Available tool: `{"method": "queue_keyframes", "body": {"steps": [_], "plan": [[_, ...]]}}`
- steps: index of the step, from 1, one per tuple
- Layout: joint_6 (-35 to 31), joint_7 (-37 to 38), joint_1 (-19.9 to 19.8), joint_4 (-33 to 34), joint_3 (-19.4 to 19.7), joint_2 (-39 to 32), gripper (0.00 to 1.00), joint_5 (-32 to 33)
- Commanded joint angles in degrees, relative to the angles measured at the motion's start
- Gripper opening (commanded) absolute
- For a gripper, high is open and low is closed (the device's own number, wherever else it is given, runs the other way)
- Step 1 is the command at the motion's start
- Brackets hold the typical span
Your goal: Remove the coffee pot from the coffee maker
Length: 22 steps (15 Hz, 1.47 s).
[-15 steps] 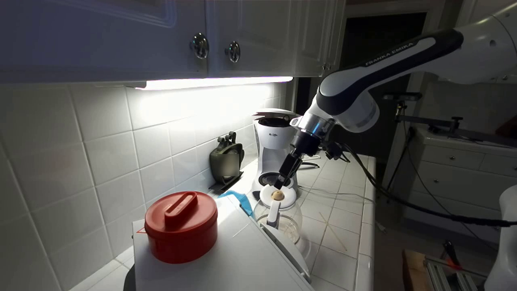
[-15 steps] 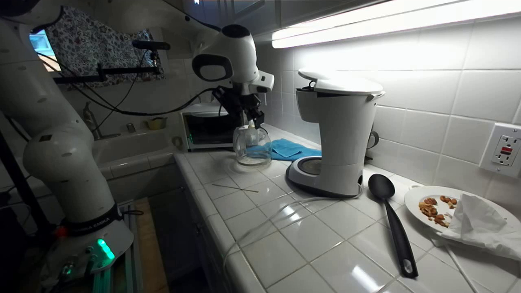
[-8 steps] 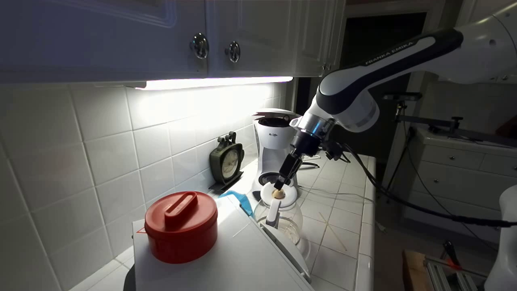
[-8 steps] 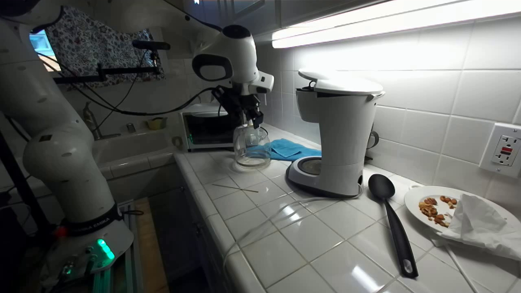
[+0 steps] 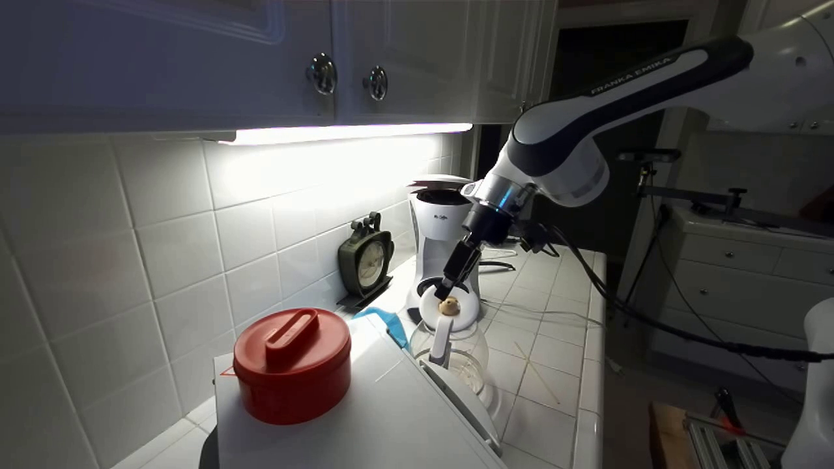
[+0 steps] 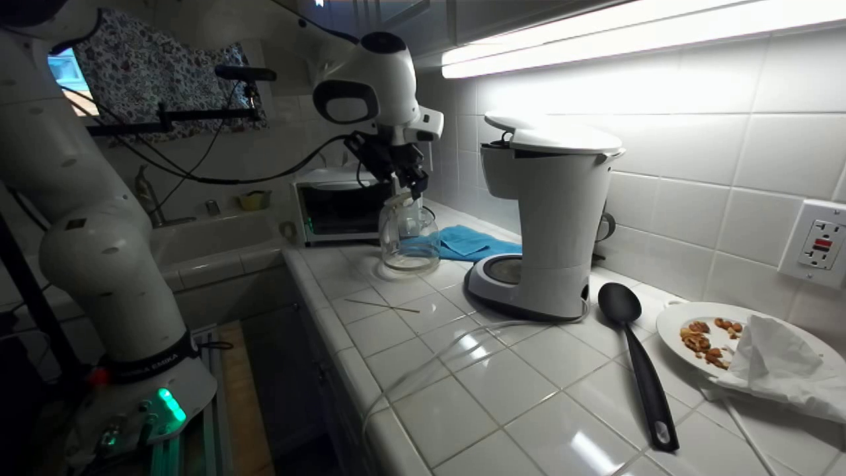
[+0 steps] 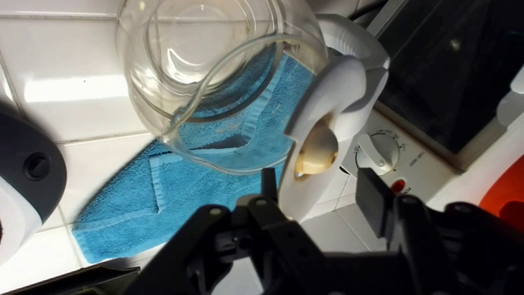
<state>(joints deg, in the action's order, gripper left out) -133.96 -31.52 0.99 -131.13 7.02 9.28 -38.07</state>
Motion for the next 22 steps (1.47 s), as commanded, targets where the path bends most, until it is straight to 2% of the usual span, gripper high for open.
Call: {"method": "queue_keyframes", "body": {"steps": [1, 9, 14, 22], "plan": [[2.2, -0.8, 0.7, 1.9, -0.6, 0.0, 0.54, -2.0], [3.8, -0.6, 2.6, 4.8, -3.3, -0.1, 0.6, -0.7], [4.2, -0.5, 3.6, 5.0, -4.8, 0.5, 0.56, -0.1], [4.6, 0.1, 4.3, 5.1, -6.3, 0.8, 0.57, 0.7]]}}
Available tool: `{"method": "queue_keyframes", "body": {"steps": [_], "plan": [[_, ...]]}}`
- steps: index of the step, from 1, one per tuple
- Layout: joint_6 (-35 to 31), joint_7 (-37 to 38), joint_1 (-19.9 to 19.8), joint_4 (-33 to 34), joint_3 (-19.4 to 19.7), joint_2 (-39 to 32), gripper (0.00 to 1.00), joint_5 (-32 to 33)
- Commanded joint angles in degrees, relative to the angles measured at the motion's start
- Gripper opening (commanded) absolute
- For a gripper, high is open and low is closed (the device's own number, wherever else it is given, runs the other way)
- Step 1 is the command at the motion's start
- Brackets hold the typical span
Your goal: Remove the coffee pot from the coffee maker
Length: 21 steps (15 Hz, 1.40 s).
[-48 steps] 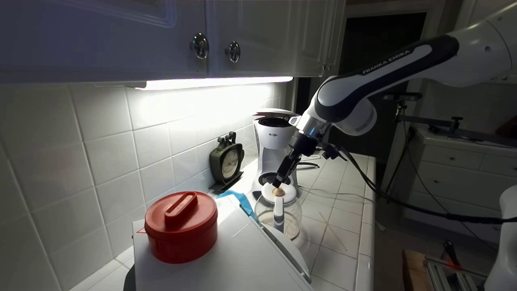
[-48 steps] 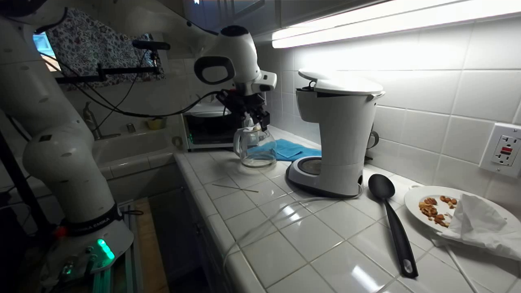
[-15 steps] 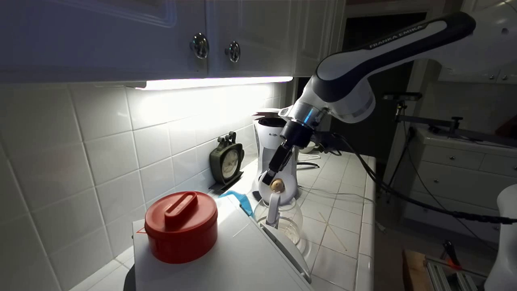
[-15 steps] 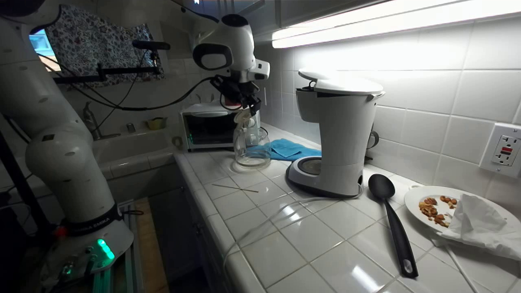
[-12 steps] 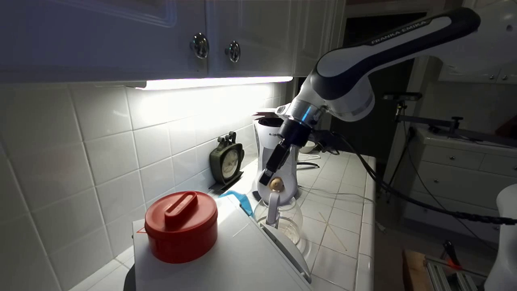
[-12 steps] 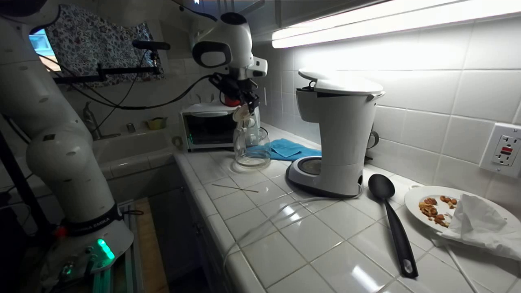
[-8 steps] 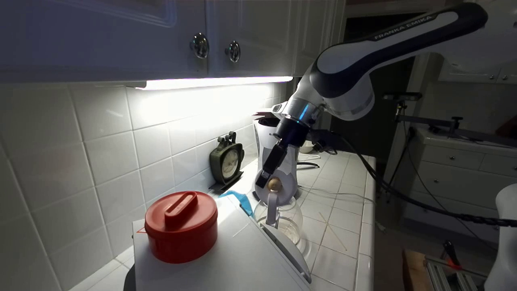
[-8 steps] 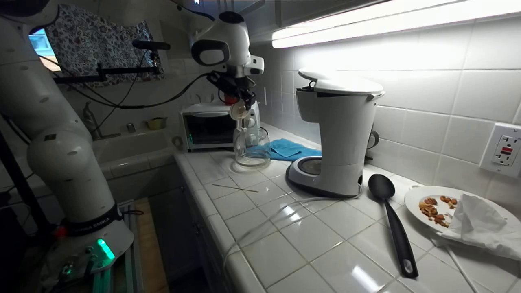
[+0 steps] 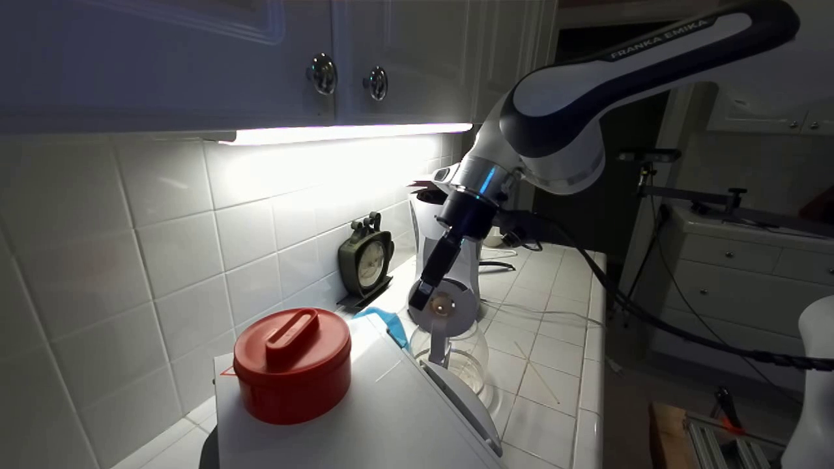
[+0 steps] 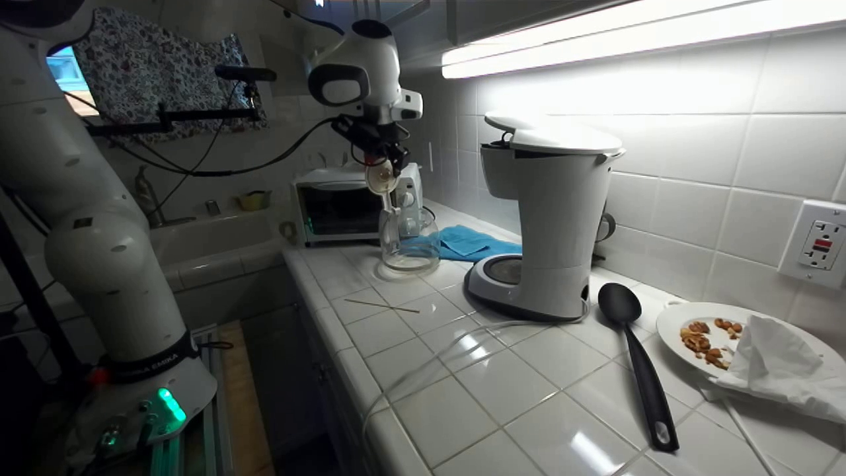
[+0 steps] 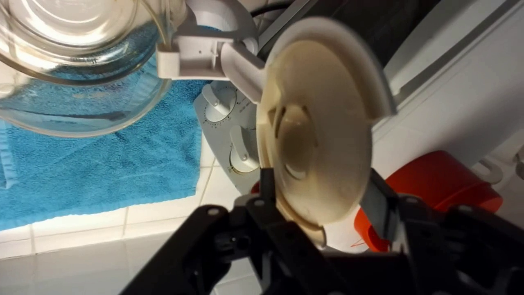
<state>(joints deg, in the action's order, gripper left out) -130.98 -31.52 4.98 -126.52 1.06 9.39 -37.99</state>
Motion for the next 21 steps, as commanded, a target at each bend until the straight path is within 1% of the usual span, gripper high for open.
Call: {"method": "queue_keyframes", "body": {"steps": [1, 7, 11, 12, 13, 14, 15, 16, 18, 19, 21], "plan": [[1.6, 0.2, 0.4, 0.5, -0.5, 0.7, 0.57, 0.7], [1.4, 0.4, 0.8, 0.5, -1.2, 0.8, 0.58, 0.9], [1.5, 0.2, 0.8, 0.4, -1.1, 1.3, 0.64, 0.9], [1.5, 0.2, 0.8, 0.5, -1.1, 1.2, 0.62, 0.9], [1.5, 0.3, 0.9, 0.5, -1.2, 1.2, 0.68, 1.1], [1.4, 0.3, 0.9, 0.5, -1.2, 1.2, 0.77, 1.2], [1.0, 0.6, 0.8, 0.3, -1.3, 1.5, 0.92, 1.5], [0.5, 1.0, 0.7, 0.0, -1.3, 1.9, 0.93, 1.7], [-0.5, 2.4, 0.5, -0.6, -1.6, 3.0, 1.0, 3.7], [-0.4, 3.4, 0.3, -0.6, -1.7, 3.4, 1.0, 5.1], [-0.5, 7.1, -0.1, -0.8, -2.0, 4.4, 1.0, 10.2]]}}
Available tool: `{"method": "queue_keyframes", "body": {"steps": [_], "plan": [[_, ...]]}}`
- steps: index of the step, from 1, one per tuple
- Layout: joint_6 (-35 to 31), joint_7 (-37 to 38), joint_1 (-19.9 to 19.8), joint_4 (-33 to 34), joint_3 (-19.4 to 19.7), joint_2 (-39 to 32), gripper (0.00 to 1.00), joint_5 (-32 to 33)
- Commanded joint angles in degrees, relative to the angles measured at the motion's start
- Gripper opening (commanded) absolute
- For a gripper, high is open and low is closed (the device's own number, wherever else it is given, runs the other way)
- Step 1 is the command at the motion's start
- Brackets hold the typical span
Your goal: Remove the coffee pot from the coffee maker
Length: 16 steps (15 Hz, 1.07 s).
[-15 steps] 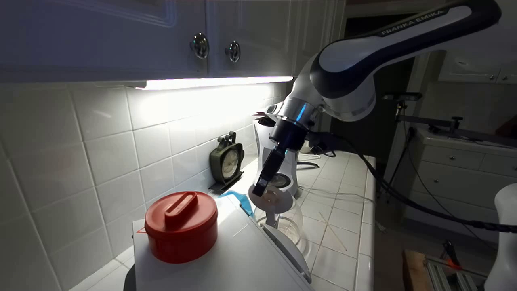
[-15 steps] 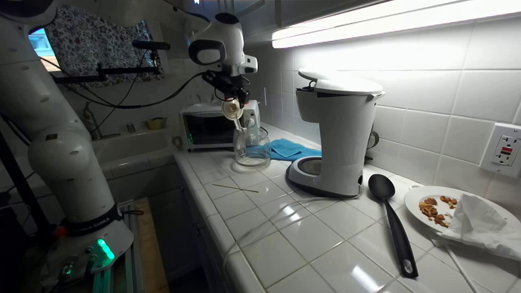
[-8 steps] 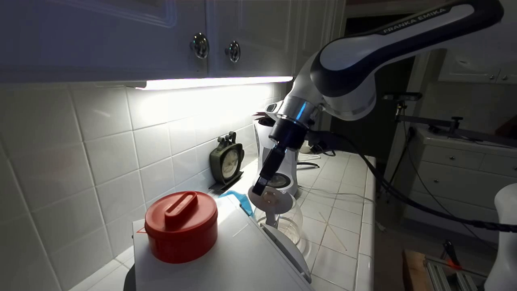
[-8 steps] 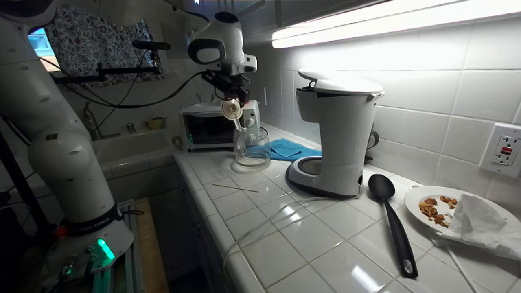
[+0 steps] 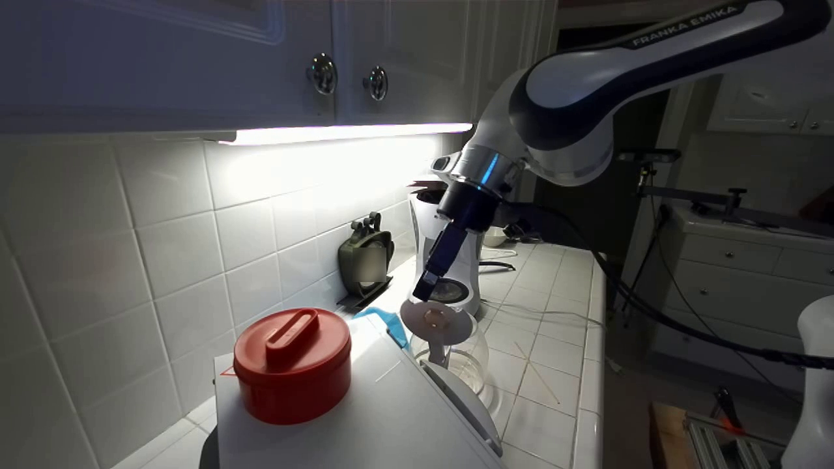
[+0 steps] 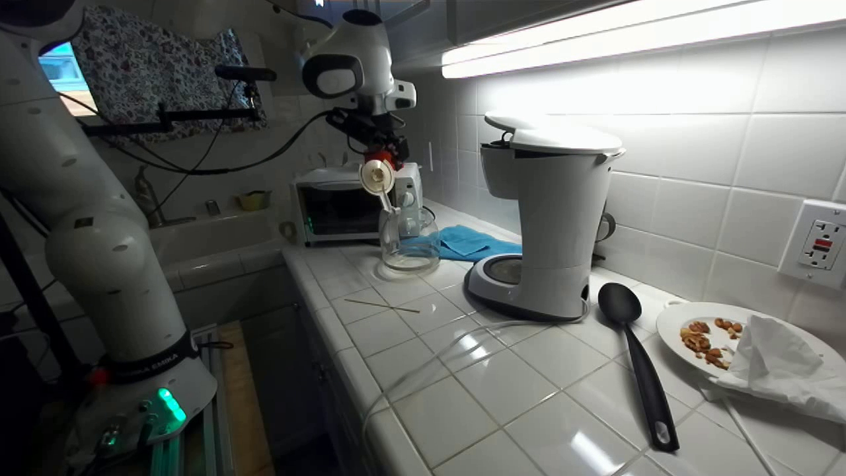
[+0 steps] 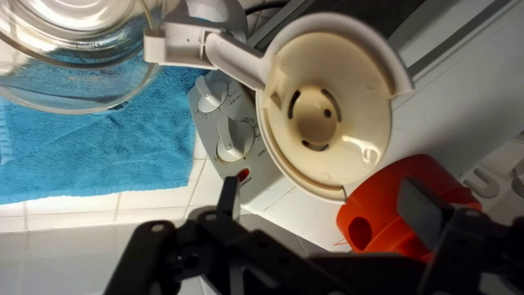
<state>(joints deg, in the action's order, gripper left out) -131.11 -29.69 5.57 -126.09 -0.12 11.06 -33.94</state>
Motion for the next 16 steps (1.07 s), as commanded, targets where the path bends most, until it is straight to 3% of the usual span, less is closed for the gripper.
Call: {"method": "queue_keyframes", "body": {"steps": [1, 5, 7, 16], "plan": [[-0.7, 8.1, -0.9, -1.4, -1.1, 3.3, 1.0, 9.7], [0.3, 20.5, -2.4, -2.6, -2.7, 6.0, 1.0, 24.7], [2.0, 23.0, -2.1, -4.0, -3.1, 8.1, 1.0, 27.9], [0.9, 26.0, -1.7, -11.8, -3.2, 18.1, 1.0, 29.4]]}}
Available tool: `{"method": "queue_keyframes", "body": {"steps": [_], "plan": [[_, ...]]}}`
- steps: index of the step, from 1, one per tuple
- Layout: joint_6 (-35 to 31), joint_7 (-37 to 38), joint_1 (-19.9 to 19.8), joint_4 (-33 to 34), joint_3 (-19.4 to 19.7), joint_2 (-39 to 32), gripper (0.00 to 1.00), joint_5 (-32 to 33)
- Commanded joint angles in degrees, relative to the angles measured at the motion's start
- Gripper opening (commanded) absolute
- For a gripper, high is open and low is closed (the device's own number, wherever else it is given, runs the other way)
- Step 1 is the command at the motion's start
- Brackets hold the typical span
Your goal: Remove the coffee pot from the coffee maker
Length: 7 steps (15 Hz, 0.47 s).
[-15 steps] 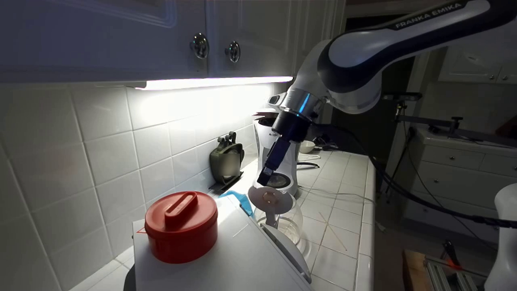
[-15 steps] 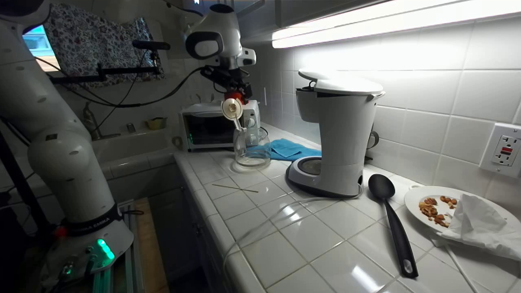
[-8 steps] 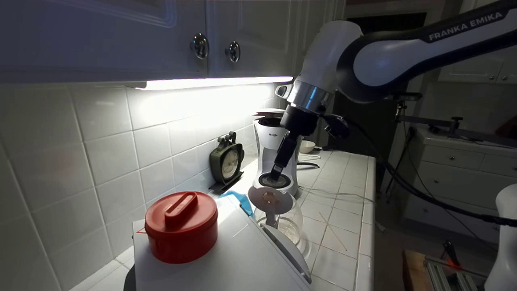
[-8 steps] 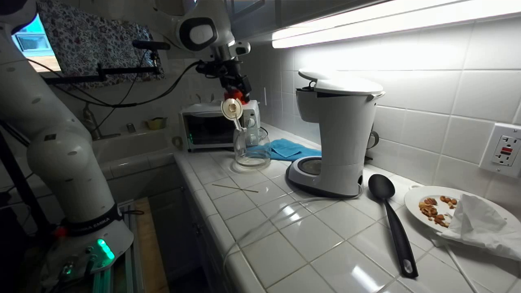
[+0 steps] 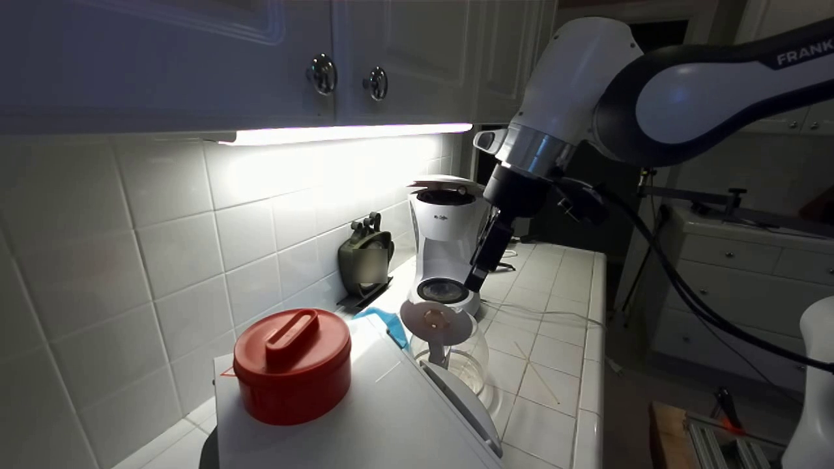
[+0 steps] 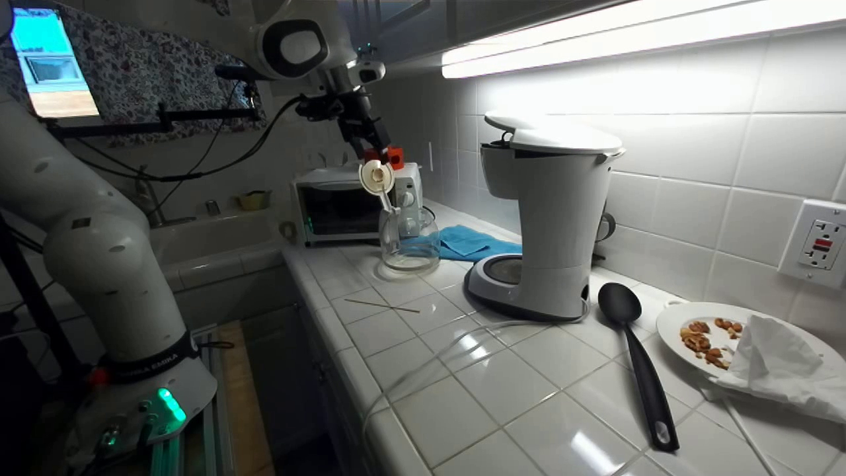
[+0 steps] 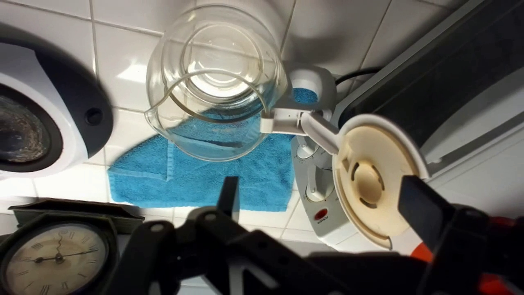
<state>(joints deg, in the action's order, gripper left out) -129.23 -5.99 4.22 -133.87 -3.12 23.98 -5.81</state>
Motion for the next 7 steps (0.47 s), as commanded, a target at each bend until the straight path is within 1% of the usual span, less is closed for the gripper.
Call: {"method": "queue_keyframes", "body": {"steps": [1, 7], "plan": [[-1.5, 3.0, -0.6, -4.8, -0.3, 6.3, 1.0, 1.6], [-3.8, 4.3, -1.2, -8.4, -0.1, 10.0, 1.0, 1.5]]}}
